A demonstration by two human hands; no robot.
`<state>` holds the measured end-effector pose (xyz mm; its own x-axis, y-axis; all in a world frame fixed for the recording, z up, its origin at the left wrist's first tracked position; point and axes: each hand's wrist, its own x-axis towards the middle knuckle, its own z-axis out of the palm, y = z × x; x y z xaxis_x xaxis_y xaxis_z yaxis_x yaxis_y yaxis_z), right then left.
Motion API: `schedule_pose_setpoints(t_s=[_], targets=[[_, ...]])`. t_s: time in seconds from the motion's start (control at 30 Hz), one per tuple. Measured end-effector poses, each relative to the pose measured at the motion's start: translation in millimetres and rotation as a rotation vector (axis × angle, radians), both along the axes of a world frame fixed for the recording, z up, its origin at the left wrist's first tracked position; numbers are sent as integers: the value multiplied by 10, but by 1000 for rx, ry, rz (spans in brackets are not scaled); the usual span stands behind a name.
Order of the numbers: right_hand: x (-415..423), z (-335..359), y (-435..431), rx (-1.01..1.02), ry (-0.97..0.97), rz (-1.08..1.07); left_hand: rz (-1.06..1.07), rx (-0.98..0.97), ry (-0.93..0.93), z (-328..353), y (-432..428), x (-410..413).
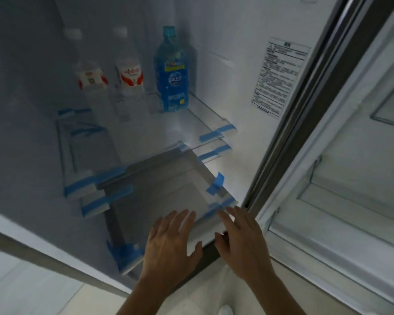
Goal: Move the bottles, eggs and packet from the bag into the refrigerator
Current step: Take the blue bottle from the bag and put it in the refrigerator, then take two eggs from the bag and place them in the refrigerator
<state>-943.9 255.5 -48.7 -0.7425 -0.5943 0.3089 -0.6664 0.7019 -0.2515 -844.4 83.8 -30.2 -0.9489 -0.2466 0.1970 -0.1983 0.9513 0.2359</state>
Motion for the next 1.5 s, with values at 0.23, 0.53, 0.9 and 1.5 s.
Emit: schedule_pose_setpoints(t_s=[0.23,0.53,0.9,1.5], targets=[[189,108,457,-76,0,-185,-139,52,83,116,366,-135],[548,157,1277,-35,29,-400,-396,126,180,174,1133,-213],[1645,134,2557,-91,3,-740,-656,58,81,241,2497,318],[3475,256,3456,-51,-66,-1534,-1422,73,29,262,4107,955]])
